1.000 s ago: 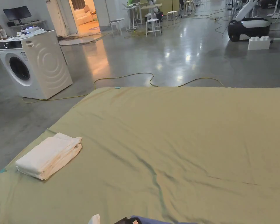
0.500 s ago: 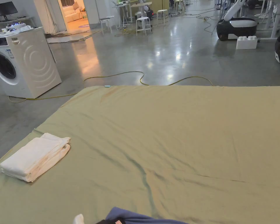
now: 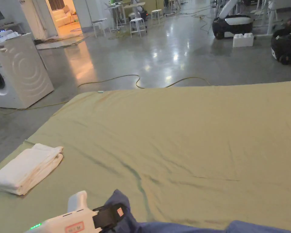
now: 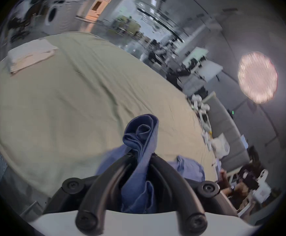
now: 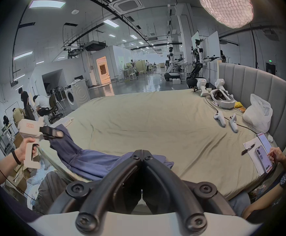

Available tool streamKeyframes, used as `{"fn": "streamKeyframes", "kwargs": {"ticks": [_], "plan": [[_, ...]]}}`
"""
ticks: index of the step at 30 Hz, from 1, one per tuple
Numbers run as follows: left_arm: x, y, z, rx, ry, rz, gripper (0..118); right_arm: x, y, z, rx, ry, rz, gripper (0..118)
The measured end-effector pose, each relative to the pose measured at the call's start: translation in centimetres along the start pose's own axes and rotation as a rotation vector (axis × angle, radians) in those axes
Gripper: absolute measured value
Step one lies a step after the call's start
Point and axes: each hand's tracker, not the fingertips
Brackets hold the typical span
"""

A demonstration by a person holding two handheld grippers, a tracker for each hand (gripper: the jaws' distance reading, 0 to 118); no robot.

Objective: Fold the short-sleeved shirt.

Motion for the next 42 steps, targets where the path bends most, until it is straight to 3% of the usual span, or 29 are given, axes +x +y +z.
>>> {"fn": "streamKeyframes", "kwargs": {"ticks": [4, 9, 10, 11, 12, 13, 15, 17, 19, 20, 22, 23, 27, 28, 29, 31, 33, 34, 35, 38, 42], "plan": [[5.6, -4.5, -7.9, -0.15, 0.007, -0.102, 9, -0.2, -0.3, 1.5, 0.008, -0.029, 0.021, 0], [10.6, -7.7, -13.4, -0.27, 0.062, -0.263, 13, 1.0, -1.0, 2.9, 0.024, -0.101, -0.046, 0], [11.3, -7.9, -14.0, -0.261, 0.074, -0.294, 26, 1.3, -1.1, 2.9, 0.02, -0.107, -0.059, 0], [11.5, -8.0, -14.4, -0.25, 0.063, -0.278, 63, 1.6, -1.2, 3.0, 0.017, -0.111, -0.072, 0], [11.4, -7.7, -14.4, -0.244, 0.025, -0.259, 86, 1.9, -1.2, 3.1, 0.015, -0.114, -0.08, 0], [11.4, -7.4, -14.2, -0.238, -0.04, -0.204, 97, 2.1, -1.3, 3.1, 0.01, -0.116, -0.086, 0], [10.9, -6.5, -12.8, -0.181, -0.16, -0.104, 97, 2.4, -1.5, 3.2, 0.005, -0.126, -0.093, 0], [9.7, -5.4, -11.0, -0.119, -0.195, -0.03, 96, 2.6, -1.6, 3.2, 0.004, -0.131, -0.105, 0], [8.0, -5.4, -10.0, -0.088, -0.137, 0.051, 90, 2.9, -1.9, 3.1, 0.0, -0.122, -0.119, 0], [7.1, -5.4, -10.1, -0.1, -0.147, 0.097, 71, 3.0, -1.9, 3.0, -0.004, -0.119, -0.123, 0], [5.8, -6.4, -11.2, -0.172, -0.2, 0.166, 21, 3.0, -2.0, 2.9, -0.014, -0.111, -0.128, 0], [5.6, -7.3, -12.1, -0.205, -0.206, 0.183, 15, 3.0, -2.1, 2.8, -0.019, -0.105, -0.131, 0], [6.1, -10.9, -16.8, -0.343, -0.195, 0.159, 15, 2.5, -2.2, 2.8, -0.033, -0.107, -0.122, 0], [6.6, -11.8, -18.1, -0.397, -0.098, 0.125, 15, 2.4, -2.1, 2.9, -0.034, -0.106, -0.12, 0], [6.9, -12.4, -18.8, -0.376, -0.079, 0.109, 6, 2.2, -2.1, 2.9, -0.036, -0.101, -0.118, 0], [6.8, -11.2, -17.5, -0.345, -0.113, 0.179, 6, 2.0, -2.2, 3.1, -0.037, -0.1, -0.106, 0], [6.8, -10.2, -16.4, -0.347, -0.136, 0.167, 6, 1.9, -2.3, 3.0, -0.038, -0.101, -0.098, 0], [6.7, -9.5, -15.1, -0.316, -0.138, 0.129, 9, 1.9, -2.3, 2.8, -0.042, -0.09, -0.1, 0], [6.3, -8.8, -13.4, -0.269, -0.117, 0.092, 22, 1.9, -2.3, 2.5, -0.05, -0.082, -0.099, 0], [3.3, -6.4, -8.8, -0.241, -0.106, 0.112, 90, 1.7, -2.2, 2.1, -0.049, -0.072, -0.092, 0], [-2.7, -4.7, -4.0, -0.124, -0.071, 0.231, 93, 1.6, -2.7, 1.2, -0.073, -0.026, -0.105, 0]]}}
